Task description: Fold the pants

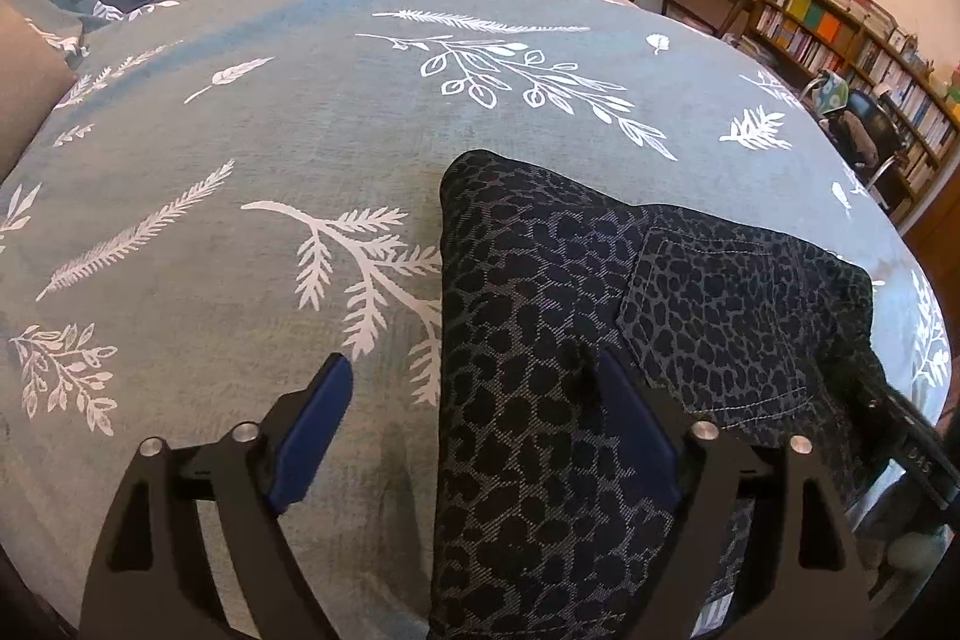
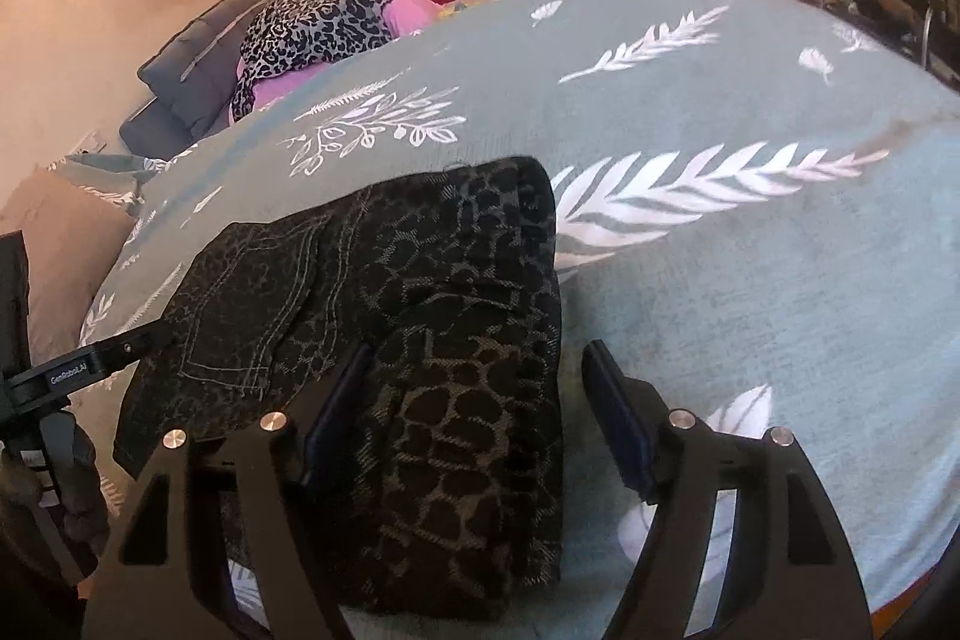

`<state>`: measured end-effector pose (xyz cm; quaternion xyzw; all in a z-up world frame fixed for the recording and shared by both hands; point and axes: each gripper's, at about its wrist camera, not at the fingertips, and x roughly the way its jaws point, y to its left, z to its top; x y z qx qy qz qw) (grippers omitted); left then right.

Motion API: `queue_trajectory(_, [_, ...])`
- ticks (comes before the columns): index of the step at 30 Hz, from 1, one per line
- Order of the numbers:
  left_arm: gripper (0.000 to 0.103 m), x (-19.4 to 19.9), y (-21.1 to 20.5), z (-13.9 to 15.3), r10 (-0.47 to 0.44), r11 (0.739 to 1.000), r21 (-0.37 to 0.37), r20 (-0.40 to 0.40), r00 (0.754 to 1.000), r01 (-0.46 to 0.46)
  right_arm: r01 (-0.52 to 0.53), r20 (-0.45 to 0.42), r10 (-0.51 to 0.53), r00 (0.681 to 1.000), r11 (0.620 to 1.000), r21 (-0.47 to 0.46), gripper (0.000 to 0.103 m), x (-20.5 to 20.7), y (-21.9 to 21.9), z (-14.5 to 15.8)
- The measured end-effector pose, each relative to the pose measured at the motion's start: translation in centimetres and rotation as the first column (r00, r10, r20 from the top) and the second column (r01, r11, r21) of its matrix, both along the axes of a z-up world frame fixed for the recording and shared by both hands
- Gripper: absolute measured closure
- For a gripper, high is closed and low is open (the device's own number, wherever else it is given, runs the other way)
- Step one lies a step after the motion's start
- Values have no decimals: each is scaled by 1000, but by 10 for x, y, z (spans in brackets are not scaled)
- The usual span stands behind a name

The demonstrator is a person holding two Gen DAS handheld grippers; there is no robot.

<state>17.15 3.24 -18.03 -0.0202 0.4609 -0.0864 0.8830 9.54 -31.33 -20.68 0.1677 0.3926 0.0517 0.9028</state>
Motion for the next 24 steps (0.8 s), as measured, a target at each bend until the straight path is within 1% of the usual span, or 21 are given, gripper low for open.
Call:
queue_trajectory(3, [19,0,3,-1,-7,1000,-18,-14,1000,7,-4,-22,5,1000,999,38,31,-2,-6,-1])
queue_trajectory(8, [19,2,15,-5,3,995,-103,-59,998,-9,-19,-28,20,999,998,58,28,-1,-9,3])
queue_trajectory(10, [19,6,20,-8,4,989,-145,-83,997,-16,-33,-46,38,998,994,107,25,3,-15,0])
queue_trajectory(12, [19,11,23,-11,-2,985,-173,-106,994,-16,-26,-74,38,997,988,154,24,8,-20,-8])
queue_trajectory(14, [19,14,23,-14,-10,982,-187,-117,993,-12,-30,-88,48,995,981,193,22,14,-23,-15])
queue_trajectory(16, [19,18,20,-15,-27,980,-200,-122,992,2,-35,-89,55,995,977,212,20,18,-25,-17])
queue_trajectory(17, [19,19,19,-16,-41,978,-210,-127,991,13,-42,-90,64,994,973,225,18,21,-25,-18])
queue_trajectory(20, [19,24,14,-21,-70,968,-247,-154,986,31,-57,-86,82,993,962,268,18,26,-26,-21])
queue_trajectory(24, [19,31,14,-34,-99,945,-327,-209,973,26,-95,-83,124,989,951,293,18,29,-24,-22])
